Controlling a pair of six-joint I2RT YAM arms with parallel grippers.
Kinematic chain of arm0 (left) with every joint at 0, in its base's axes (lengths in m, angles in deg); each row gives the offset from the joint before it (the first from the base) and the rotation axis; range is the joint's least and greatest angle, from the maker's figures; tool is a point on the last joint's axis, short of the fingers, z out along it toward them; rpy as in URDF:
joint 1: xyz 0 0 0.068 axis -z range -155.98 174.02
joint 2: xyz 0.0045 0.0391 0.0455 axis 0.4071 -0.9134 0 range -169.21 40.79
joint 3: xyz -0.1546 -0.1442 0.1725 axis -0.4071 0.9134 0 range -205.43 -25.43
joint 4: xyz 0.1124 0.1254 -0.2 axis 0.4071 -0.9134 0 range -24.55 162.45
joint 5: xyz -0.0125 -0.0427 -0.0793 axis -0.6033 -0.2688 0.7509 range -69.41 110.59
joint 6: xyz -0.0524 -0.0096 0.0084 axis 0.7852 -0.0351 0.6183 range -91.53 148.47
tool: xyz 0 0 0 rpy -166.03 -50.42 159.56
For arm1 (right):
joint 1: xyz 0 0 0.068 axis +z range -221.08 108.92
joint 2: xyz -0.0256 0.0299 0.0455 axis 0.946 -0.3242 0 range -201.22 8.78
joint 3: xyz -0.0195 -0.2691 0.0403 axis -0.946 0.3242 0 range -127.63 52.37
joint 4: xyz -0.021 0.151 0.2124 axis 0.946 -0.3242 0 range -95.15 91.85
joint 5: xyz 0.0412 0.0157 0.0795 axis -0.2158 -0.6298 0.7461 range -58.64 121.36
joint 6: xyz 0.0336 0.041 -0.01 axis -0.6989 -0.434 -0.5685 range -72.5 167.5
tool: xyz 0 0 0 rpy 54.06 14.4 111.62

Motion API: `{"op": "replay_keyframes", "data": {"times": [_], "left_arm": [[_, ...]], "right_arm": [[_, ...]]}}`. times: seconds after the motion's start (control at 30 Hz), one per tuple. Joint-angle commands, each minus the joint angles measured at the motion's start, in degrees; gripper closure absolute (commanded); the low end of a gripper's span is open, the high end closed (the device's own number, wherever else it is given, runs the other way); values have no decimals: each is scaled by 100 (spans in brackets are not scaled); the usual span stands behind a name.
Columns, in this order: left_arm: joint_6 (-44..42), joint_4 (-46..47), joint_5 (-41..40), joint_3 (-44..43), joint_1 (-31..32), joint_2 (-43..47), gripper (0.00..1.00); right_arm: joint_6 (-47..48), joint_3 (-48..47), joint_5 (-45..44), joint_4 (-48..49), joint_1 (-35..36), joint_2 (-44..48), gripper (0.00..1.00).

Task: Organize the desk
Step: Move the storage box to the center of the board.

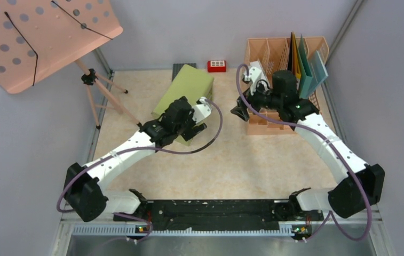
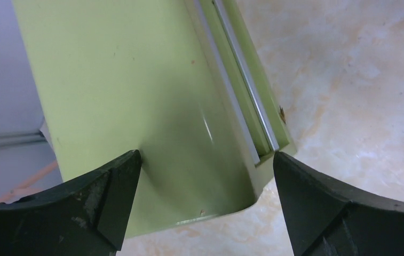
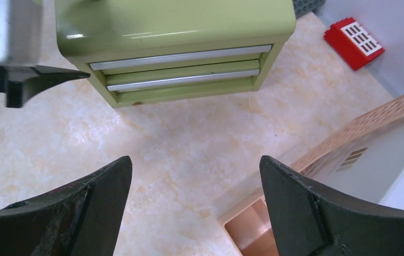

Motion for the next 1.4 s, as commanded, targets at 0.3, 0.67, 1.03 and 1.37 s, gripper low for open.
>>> {"op": "replay_keyframes", "data": {"times": [0.3,0.67,1.03,1.37], "left_arm": [[-1556,1666,-2092,733,-332,-406,4],[-2623,1989,-1442,421,-1747,-792,5],[-4274,3698,-1288,33,-2313,-1987,5],[-5434,5182,-463,-391,-2831,-2885,6]], "right_arm": [[-59,116,392,73,-444,578,11],[-170,458,422,280,-530,703,11],[-174,664,454,269,-610,898,10],[-211,729,511,311,-677,922,10]]}}
